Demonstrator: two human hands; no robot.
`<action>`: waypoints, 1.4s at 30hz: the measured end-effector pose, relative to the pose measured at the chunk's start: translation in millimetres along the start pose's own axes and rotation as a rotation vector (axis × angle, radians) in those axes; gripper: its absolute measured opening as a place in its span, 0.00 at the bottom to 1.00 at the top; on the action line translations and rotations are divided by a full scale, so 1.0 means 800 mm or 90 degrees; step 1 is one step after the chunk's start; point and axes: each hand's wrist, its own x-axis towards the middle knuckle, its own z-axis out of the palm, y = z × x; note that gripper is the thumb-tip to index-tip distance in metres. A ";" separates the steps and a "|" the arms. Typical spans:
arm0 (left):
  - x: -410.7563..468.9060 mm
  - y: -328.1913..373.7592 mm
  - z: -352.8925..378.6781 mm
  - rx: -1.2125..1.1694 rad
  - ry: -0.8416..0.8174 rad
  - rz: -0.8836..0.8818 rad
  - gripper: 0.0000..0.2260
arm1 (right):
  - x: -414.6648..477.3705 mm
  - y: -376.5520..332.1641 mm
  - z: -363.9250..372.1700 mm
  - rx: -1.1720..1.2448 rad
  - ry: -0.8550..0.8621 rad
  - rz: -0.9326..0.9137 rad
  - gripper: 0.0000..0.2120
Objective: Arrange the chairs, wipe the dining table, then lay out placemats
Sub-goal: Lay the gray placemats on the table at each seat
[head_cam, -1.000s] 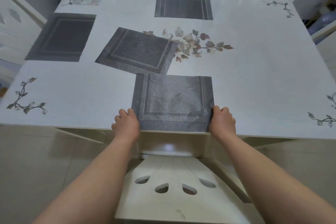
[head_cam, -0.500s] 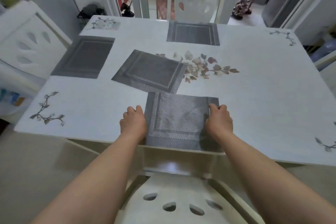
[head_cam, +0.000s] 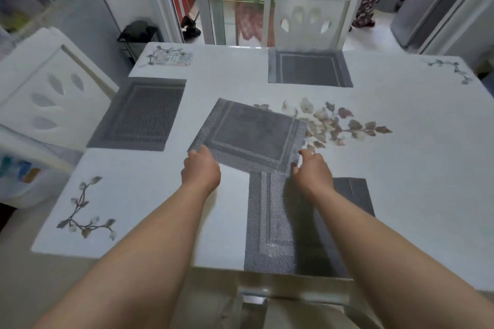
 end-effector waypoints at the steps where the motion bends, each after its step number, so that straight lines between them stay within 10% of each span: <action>1: 0.017 -0.004 0.000 -0.001 -0.003 -0.002 0.15 | 0.009 -0.009 0.007 -0.006 0.001 0.012 0.20; 15: 0.138 -0.023 0.030 0.016 -0.032 -0.076 0.28 | 0.067 -0.048 0.061 -0.060 0.029 0.139 0.17; 22: 0.156 -0.010 0.032 -0.051 -0.070 -0.048 0.15 | 0.075 -0.043 0.060 -0.053 0.024 0.140 0.17; 27: 0.152 0.015 0.016 -0.317 -0.050 -0.068 0.06 | 0.081 -0.039 0.060 0.022 0.034 0.145 0.13; 35: 0.150 0.044 -0.018 -0.825 -0.177 -0.226 0.22 | 0.087 -0.036 0.057 0.120 0.020 0.150 0.15; 42: 0.141 0.040 -0.050 -0.895 -0.242 -0.185 0.16 | 0.079 -0.058 0.028 0.375 0.062 0.214 0.20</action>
